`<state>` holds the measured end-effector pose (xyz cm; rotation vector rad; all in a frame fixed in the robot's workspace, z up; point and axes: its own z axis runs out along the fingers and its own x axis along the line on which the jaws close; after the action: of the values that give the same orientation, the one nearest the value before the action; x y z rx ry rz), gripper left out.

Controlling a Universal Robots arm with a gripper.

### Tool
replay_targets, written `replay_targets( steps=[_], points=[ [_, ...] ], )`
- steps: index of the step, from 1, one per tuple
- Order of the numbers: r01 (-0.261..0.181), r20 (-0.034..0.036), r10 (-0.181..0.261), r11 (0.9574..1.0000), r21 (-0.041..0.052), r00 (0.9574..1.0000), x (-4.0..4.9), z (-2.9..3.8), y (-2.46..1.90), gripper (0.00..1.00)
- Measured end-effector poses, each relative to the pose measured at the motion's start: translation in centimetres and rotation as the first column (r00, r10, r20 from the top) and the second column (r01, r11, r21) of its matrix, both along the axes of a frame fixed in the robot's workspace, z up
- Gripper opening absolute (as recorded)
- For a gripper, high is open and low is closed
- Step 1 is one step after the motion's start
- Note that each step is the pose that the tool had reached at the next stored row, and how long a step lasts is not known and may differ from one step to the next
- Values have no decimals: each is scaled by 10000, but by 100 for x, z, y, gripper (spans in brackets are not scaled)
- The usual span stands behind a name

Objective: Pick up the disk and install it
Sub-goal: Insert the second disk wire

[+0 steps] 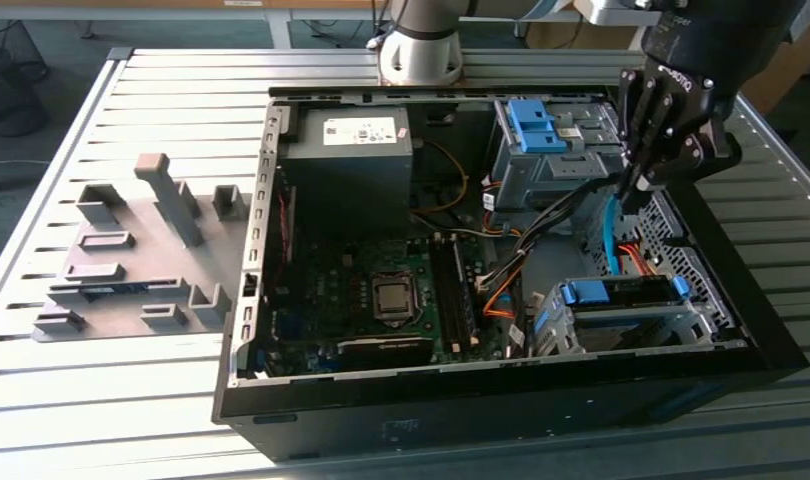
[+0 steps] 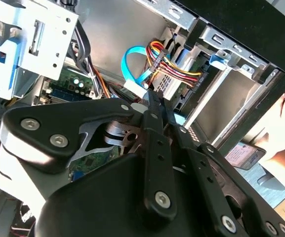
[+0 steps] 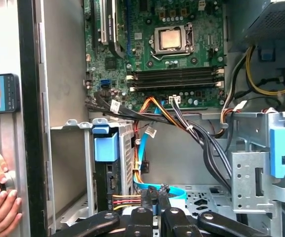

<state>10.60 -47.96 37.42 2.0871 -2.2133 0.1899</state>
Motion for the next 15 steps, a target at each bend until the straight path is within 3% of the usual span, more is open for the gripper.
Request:
replay_targets(
  steps=[4,6,8,12,15],
  points=[
    [33,34,-33,10000,-59,10000,0,-11,-11,16],
    [35,35,-35,10000,-37,10000,0,-15,-46,16],
    [34,34,-35,10000,55,10000,0,-25,-92,16],
    [35,33,-36,9994,353,10000,-1,-49,-186,16],
    [34,33,-36,9991,415,10000,-1,-64,-280,16]
  ],
)
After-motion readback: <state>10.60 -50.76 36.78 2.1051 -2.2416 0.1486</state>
